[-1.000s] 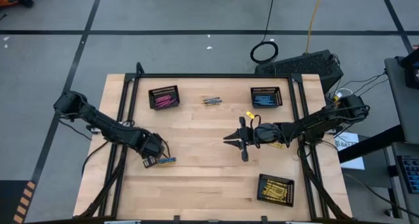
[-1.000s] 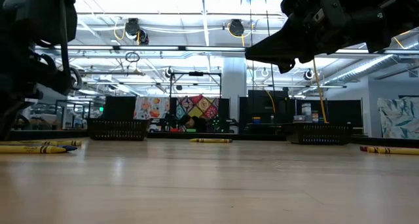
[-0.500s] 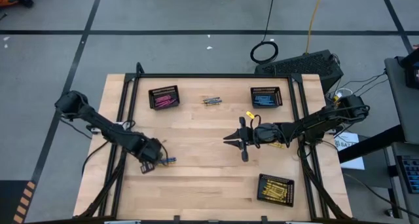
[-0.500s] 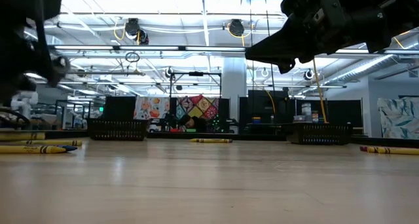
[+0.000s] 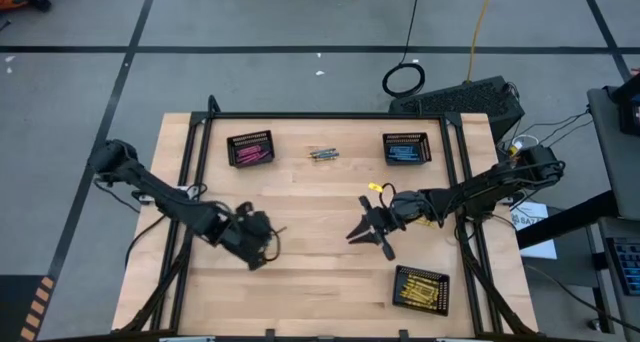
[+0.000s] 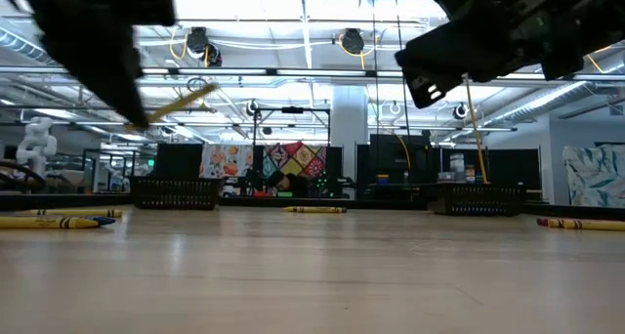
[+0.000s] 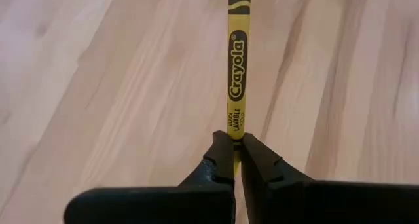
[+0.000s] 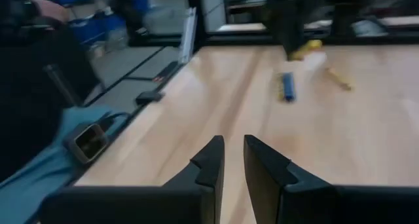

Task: Sort crayons
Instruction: Put the yellow crayon into the bottom black bin, then put the blue crayon into the top right black bin

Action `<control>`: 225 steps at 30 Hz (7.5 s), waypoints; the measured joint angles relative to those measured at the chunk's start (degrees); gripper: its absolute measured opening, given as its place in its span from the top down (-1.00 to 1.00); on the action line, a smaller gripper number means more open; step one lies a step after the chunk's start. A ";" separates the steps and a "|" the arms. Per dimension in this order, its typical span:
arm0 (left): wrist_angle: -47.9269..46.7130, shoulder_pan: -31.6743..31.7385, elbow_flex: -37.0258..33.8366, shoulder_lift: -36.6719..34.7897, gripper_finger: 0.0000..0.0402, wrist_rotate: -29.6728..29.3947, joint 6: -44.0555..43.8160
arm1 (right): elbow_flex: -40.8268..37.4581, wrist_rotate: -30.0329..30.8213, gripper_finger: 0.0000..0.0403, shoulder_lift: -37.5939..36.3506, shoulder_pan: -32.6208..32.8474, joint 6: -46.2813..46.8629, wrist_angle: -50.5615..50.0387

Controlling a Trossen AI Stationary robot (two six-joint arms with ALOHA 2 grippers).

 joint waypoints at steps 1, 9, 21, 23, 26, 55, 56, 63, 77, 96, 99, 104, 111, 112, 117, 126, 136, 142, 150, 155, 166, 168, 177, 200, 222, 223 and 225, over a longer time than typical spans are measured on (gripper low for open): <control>3.02 1.22 0.00 1.45 1.00 0.03 2.18 | 0.00 -0.12 0.78 -0.62 0.42 -0.46 -0.97; 23.00 13.14 5.93 21.14 1.00 8.92 21.40 | 0.01 16.56 0.79 -11.17 4.54 2.15 -22.69; 8.83 21.78 32.40 40.77 0.84 14.52 40.01 | 0.00 26.25 0.79 -9.81 8.67 16.40 -35.43; 8.53 22.15 33.34 40.82 0.72 16.44 41.76 | 0.00 27.70 0.77 -7.64 8.66 17.41 -35.20; 7.39 22.80 33.61 39.54 0.47 18.46 43.13 | 0.00 30.27 0.70 -4.00 8.54 17.60 -32.62; -6.90 -4.45 10.29 14.81 -0.05 -38.43 -13.92 | 10.38 24.60 0.87 21.29 7.54 2.50 -26.40; -6.10 -4.65 9.78 14.78 -0.05 -38.49 -14.99 | 10.38 25.53 0.93 20.93 7.56 2.99 -27.63; -5.87 -5.19 8.72 14.79 -0.06 -38.52 -17.09 | 12.20 32.66 0.98 8.85 14.51 8.22 -36.28; -5.94 -5.17 8.72 14.81 -0.06 -42.67 -16.60 | 18.26 33.23 1.00 -4.04 45.62 61.13 -62.23; -5.93 -5.21 8.70 14.81 -0.05 -42.85 -13.74 | 18.91 21.32 0.50 1.33 44.45 79.04 -76.99; -5.87 -5.21 8.70 14.81 -0.05 -42.81 -13.74 | 21.39 16.87 0.44 -1.98 44.09 80.65 -79.01; -5.51 -5.21 8.70 14.81 -0.05 -42.77 -14.07 | 26.59 33.37 0.49 -5.68 44.28 66.38 -82.80; -2.45 -4.51 8.68 14.81 -0.05 -40.80 -14.14 | 23.41 88.75 0.58 -5.22 42.48 49.33 -81.40; -2.45 -4.35 8.68 14.81 -0.05 -39.67 -14.14 | 22.83 88.35 0.59 -5.18 41.08 50.72 -82.95; -1.00 -2.58 8.68 14.81 -0.05 -35.60 -14.05 | 18.22 66.50 0.67 -5.87 30.38 57.83 -89.63; 24.58 12.08 3.49 14.82 -0.05 -20.46 16.67 | 4.54 37.11 0.86 -5.86 9.03 22.57 -55.21; 30.78 31.05 -1.74 9.82 -0.05 -0.48 35.46 | -3.21 33.13 0.92 -5.90 -4.79 3.76 -12.26; 23.36 33.25 -2.20 5.64 -0.05 0.03 44.33 | -3.32 33.16 0.91 -5.84 -7.33 4.30 -10.82; 26.00 39.51 -6.86 5.67 -0.05 2.64 49.21 | 2.50 32.05 0.91 -5.61 -15.54 8.27 -21.19; 37.06 46.02 -12.92 5.71 -0.05 9.51 52.11 | 9.34 30.05 0.91 -1.52 -20.27 4.70 -29.88; 41.93 50.20 -11.70 5.26 -0.05 14.21 54.85 | 17.31 16.86 0.82 16.29 -30.87 -3.00 -19.97; 41.19 49.57 -10.00 3.97 -0.05 14.24 54.93 | 21.70 13.86 0.73 19.62 -33.26 -4.34 -22.49; 25.62 43.32 -6.73 -11.30 -0.05 13.41 45.93 | 48.08 4.69 0.38 33.66 -41.99 -25.69 -55.99; 18.42 37.52 -9.97 -17.06 -0.05 -2.72 44.61 | 58.82 3.14 0.81 42.55 -43.08 -45.30 -66.69; 18.18 37.65 -9.97 -19.31 -0.05 -11.02 47.78 | 58.77 16.85 1.00 15.23 -40.39 -29.04 -105.20; 18.12 37.65 -9.97 -19.32 -0.05 -11.21 48.00 | 58.75 18.90 1.00 13.59 -40.78 -26.66 -109.62; 18.12 37.65 -9.97 -19.31 -0.05 -11.27 48.97 | 58.69 23.29 1.00 10.47 -41.59 -20.69 -117.60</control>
